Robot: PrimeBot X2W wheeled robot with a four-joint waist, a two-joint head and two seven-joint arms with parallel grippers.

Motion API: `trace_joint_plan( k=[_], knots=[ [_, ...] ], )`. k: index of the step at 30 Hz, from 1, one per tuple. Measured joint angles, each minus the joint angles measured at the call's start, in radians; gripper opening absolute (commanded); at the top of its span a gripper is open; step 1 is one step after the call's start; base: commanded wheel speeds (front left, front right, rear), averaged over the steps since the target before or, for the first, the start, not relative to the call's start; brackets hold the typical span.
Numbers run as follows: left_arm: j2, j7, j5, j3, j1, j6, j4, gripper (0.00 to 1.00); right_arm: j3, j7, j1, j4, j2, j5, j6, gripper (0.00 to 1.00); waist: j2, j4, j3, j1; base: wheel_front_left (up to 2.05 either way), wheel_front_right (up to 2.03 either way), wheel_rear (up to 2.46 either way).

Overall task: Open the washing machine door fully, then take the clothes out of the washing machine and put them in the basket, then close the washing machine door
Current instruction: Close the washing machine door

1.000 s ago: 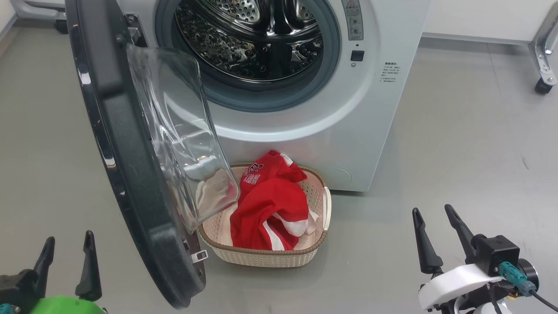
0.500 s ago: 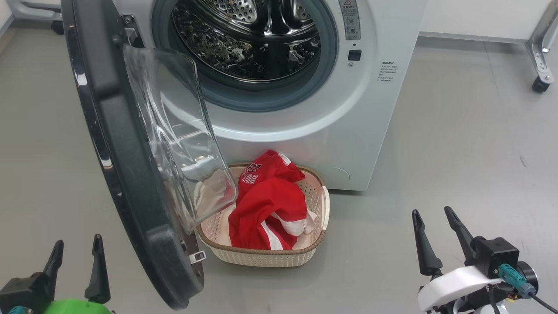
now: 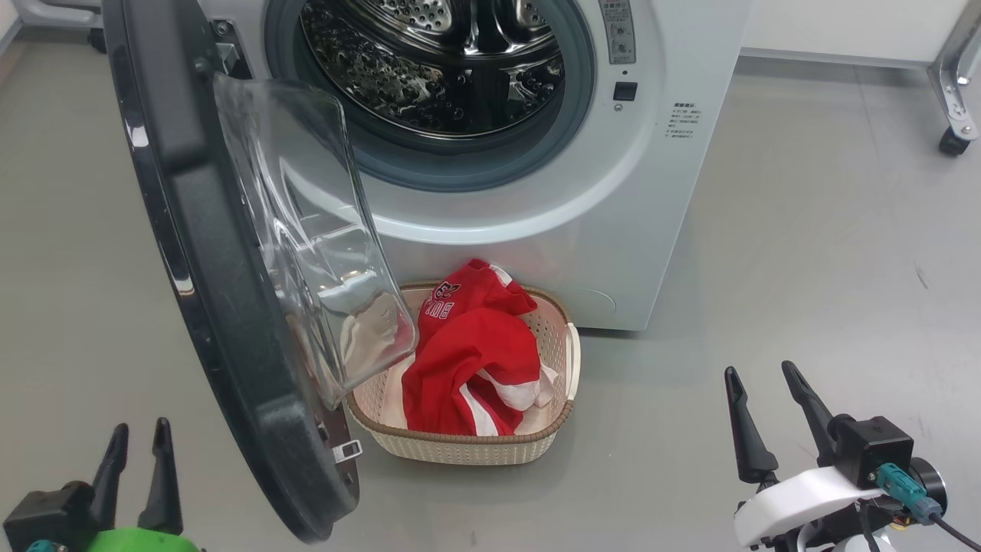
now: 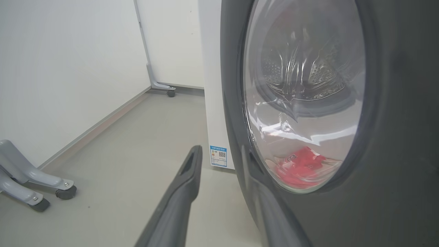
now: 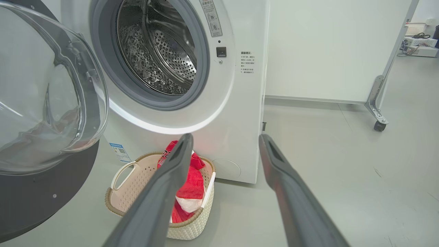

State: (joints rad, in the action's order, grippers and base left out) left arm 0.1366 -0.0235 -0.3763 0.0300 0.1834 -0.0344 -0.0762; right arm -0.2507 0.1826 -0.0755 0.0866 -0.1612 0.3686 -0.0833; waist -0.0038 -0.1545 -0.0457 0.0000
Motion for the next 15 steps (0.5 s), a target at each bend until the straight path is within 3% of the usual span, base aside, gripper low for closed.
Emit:
trace_joint_plan(
  k=[1, 15],
  knots=[
    [0.0, 0.0, 0.0, -0.001, 0.0, 0.0, 0.002, 0.0, 0.0, 0.0, 0.0, 0.0, 0.0, 0.0, 0.0, 1.0, 0.0, 0.0, 0.0, 0.0, 0.0, 0.0, 0.0],
    [-0.004, -0.002, 0.002, -0.002, -0.001, -0.01, 0.006, 0.0, 0.001, 0.0, 0.0, 0.0, 0.0, 0.0, 0.0, 1.0, 0.0, -0.003, 0.005, 0.0, 0.0, 0.0, 0.0]
  ],
)
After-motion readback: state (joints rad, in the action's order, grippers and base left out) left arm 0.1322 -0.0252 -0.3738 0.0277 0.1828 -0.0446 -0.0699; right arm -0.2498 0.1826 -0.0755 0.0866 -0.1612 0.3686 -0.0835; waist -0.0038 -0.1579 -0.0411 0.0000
